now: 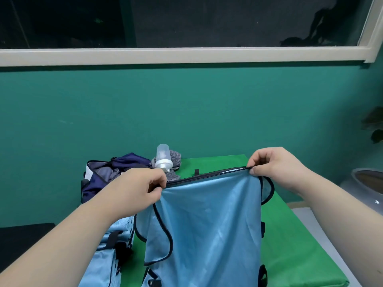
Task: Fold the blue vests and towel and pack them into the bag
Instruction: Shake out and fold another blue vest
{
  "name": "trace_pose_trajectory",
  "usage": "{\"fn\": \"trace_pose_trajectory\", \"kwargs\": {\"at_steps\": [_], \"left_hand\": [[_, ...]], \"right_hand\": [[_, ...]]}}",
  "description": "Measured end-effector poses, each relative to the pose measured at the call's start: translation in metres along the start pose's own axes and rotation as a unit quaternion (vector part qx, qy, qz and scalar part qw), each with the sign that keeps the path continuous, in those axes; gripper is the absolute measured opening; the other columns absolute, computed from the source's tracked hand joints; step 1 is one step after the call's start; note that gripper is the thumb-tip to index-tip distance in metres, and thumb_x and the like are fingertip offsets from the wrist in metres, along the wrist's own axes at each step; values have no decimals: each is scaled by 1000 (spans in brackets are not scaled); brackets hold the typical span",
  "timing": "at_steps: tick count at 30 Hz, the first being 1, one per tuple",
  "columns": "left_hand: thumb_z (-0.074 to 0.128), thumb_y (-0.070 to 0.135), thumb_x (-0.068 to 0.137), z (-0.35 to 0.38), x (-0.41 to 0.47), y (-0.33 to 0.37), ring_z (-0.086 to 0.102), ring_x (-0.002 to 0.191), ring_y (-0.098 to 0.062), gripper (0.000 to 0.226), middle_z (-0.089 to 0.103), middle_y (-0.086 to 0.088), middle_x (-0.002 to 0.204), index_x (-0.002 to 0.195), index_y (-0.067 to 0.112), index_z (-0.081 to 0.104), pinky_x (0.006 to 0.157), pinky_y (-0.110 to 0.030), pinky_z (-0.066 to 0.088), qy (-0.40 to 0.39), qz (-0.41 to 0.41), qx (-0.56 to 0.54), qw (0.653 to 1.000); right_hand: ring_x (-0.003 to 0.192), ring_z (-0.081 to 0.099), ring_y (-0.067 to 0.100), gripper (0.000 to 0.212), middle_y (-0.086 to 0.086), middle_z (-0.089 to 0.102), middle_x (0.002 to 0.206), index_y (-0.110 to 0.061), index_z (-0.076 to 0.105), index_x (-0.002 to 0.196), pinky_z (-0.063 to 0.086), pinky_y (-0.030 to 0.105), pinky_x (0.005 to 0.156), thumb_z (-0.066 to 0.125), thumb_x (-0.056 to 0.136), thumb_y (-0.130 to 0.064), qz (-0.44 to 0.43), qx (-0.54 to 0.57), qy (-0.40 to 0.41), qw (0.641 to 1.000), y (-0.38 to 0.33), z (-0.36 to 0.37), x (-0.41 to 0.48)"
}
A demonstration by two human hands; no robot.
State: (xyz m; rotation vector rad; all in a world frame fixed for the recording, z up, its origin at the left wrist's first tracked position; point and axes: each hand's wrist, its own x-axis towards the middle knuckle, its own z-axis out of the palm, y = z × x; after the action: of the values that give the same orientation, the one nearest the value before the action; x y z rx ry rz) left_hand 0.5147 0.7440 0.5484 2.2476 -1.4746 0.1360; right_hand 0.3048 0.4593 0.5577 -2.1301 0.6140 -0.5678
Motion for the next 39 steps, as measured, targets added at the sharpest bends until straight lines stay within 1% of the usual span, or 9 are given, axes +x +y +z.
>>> {"fn": "trace_pose_trajectory", "kwargs": {"at_steps": [5,10,13,17,22,25,29,33,39], "left_hand": [[56,11,81,9,1,1,51,75,-7,27,56,10,77,84,35,43,68,-25,43,-27,-54,14,998],[49,12,79,19,3,-1,51,78,-10,17,56,7,78,84,28,50,68,-28,43,-28,-101,31,994],[44,8,86,18,7,3,51,77,-17,19,54,5,78,75,24,47,64,-32,39,10,-118,18,993],[36,6,91,13,11,8,56,73,-24,24,58,-3,74,80,23,49,69,-41,46,73,-139,-66,985],[33,8,98,5,18,16,56,68,-30,23,58,-10,72,90,25,48,64,-46,45,119,-110,-51,986],[33,20,105,-9,26,13,55,77,-10,19,57,7,85,108,30,48,70,-38,45,101,-89,-2,991],[40,25,105,-33,39,8,54,85,0,17,55,23,93,105,42,44,71,-25,42,18,-44,40,998],[42,20,100,-62,54,4,56,95,-4,25,59,20,106,107,44,42,89,-34,48,-39,-23,78,996],[39,11,94,-118,74,7,55,97,-13,31,61,8,112,115,31,50,84,-32,45,30,-45,117,992]], "right_hand": [[66,59,12,23,-2,71,72,-25,73,70,50,32,71,71,78,-3,-3,-31,11,999,-5,3,2],[65,60,11,24,-2,72,73,-24,73,70,50,31,70,71,78,-2,-7,-53,10,999,-7,1,2],[65,59,11,22,-3,72,72,-21,72,70,49,30,68,71,78,0,-13,-60,20,998,-8,-1,4],[69,61,10,26,-10,70,73,-23,69,75,49,30,72,70,80,3,-39,-80,44,995,-6,-5,8],[76,65,4,36,-15,72,79,-28,70,82,50,25,79,66,81,8,-64,-96,49,992,-8,-15,10],[75,65,1,36,-18,72,80,-29,71,81,51,25,78,66,82,6,-62,-112,46,991,-16,-27,10],[77,65,0,36,-21,72,80,-31,71,81,49,21,74,63,81,5,-57,-151,59,985,-28,-43,19],[85,65,0,35,-20,71,83,-33,70,83,45,15,68,60,85,0,-69,-198,80,975,-56,-59,39],[87,60,1,26,-21,66,89,-38,66,88,44,22,70,57,95,-14,-118,-248,126,953,-110,-86,56]]}}
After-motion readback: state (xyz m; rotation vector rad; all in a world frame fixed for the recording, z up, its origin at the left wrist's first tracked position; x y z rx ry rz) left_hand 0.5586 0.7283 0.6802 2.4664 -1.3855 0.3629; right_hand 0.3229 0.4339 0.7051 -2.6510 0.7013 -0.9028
